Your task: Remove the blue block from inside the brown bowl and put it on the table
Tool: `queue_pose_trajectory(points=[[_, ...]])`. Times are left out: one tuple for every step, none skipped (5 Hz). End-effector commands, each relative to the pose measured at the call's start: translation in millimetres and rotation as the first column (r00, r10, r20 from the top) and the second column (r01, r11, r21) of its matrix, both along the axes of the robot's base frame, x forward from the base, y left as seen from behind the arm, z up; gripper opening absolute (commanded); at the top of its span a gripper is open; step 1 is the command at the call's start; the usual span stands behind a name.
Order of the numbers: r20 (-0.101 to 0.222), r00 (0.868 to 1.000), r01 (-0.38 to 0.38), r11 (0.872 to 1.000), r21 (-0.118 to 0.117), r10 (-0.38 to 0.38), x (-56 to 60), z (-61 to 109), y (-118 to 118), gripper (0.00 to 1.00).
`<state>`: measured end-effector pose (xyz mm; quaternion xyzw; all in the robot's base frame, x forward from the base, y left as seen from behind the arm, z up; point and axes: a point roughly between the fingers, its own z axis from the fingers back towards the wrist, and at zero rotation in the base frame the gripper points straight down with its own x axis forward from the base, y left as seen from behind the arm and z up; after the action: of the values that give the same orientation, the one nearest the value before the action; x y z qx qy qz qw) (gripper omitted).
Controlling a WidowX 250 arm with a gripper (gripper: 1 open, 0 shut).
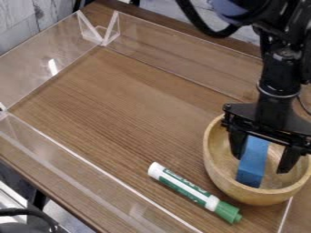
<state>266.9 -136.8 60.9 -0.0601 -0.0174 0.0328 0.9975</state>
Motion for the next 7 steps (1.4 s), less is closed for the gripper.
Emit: queue_pose_trajectory(points=[[0.038,0.999,0.007,1.0,-0.016,-0.007,3.9,7.3,-5,1.0],[0.044,0.999,0.005,1.0,-0.018,-0.004,3.9,6.3,-6,1.0],[0.049,0.999,0.003,1.0,-0.02,-0.002,3.8,5.9,-7,1.0],[0.053,0.999,0.0,1.0,-0.021,0.001,3.5,6.0,-7,1.0],[0.056,0.998,-0.003,1.0,-0.023,0.004,4.0,-1.7,-8,1.0],[0.06,0.998,-0.007,1.0,-0.024,0.008,4.5,-9.4,-8,1.0],[0.067,0.998,-0.004,1.0,-0.029,0.006,4.9,-13.2,-8,0.0]])
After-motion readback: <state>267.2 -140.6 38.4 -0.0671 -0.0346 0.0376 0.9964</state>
